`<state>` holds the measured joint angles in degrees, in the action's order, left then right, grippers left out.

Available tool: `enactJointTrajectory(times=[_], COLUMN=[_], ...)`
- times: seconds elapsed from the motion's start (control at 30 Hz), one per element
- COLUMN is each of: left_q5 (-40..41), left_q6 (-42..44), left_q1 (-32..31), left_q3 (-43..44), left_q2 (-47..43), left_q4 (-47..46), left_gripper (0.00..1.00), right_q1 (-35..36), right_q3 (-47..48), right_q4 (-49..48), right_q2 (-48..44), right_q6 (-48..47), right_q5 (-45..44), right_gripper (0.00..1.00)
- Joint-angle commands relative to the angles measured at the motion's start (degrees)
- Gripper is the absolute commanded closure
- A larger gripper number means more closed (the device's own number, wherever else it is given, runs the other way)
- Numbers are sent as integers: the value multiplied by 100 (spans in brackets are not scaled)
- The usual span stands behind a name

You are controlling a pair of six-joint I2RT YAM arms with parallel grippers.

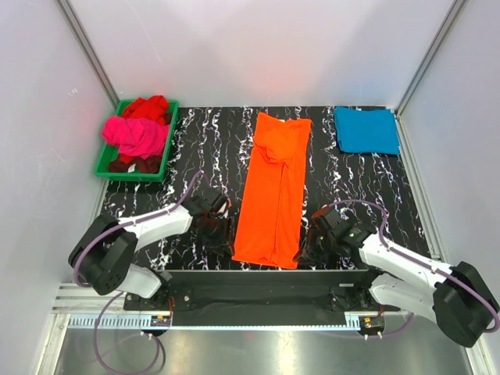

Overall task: Fold and stack the t-shirts
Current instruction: Fold the tshirt

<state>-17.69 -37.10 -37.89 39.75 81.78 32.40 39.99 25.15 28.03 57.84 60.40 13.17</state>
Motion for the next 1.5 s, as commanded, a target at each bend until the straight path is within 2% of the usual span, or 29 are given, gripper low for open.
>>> enactJointTrajectory(times=[0.0, 0.1, 0.23, 0.33, 0.4, 0.43, 0.5, 0.53, 0.57, 0.67, 0.83, 0.97, 1.03, 1.1, 1.2, 1.27, 1.3, 1.47], left_q5=[-507, -358, 273, 223, -128, -503, -735, -805, -893, -1025, -1026, -1096, -1140, -1140, -1008, -938, -929, -727], left_q6=[10, 62, 246, 388, 318, 257, 12, -51, -104, -323, -420, -447, -473, -465, -500, -543, -578, -684], left_q1=[1, 1, -8, -8, -8, -8, -8, -8, -8, -25, -192, -499, -658, -947, -1334, -1571, -1642, -1801], left_q3=[-37, 85, 628, 1112, 1167, 1132, 869, 755, 536, 192, -73, 235, 410, 542, 692, 649, 614, 394], left_q2=[-241, -180, -258, -373, -399, -408, -417, -400, -356, -233, -206, -233, -67, 83, 400, 636, 707, 761], left_q4=[-279, -42, 581, 688, 417, 242, -277, -426, -680, -1103, -1377, -1683, -1833, -1983, -2045, -2194, -2229, -2186], left_gripper=[53, 52, 52, 51, 51, 51, 51, 51, 51, 52, 52, 51, 51, 51, 51, 51, 51, 51], right_q1=[53, 44, 53, 53, 53, 53, 53, 53, 53, 79, 132, 132, 132, 141, 132, 141, 141, 132], right_q3=[-80, 25, 736, 1334, 1528, 1511, 1257, 1151, 959, 729, 588, 482, 544, 597, 649, 728, 746, 501], right_q4=[-87, 61, 1343, 1705, 1312, 1032, -66, -435, -1135, -2027, -2478, -2304, -2022, -1705, -1459, -1040, -871, 33], right_q2=[104, 157, 262, 306, 350, 411, 543, 787, 938, 1579, 2327, 2196, 2152, 2108, 1810, 1363, 1187, 202], right_q6=[77, 77, 59, -98, -282, -336, -354, -336, -301, -204, -415, -380, -459, -538, -495, -442, -346, 6], right_q5=[72, 2, -875, -921, -729, -363, 87, 507, 703, 1144, 1337, 1259, 1119, 1074, 1047, 934, 855, 459], right_gripper=[67, 54, 59, 61, 67, 75, 95, 98, 100, 100, 100, 100, 99, 93, 79, 73, 66, 54])
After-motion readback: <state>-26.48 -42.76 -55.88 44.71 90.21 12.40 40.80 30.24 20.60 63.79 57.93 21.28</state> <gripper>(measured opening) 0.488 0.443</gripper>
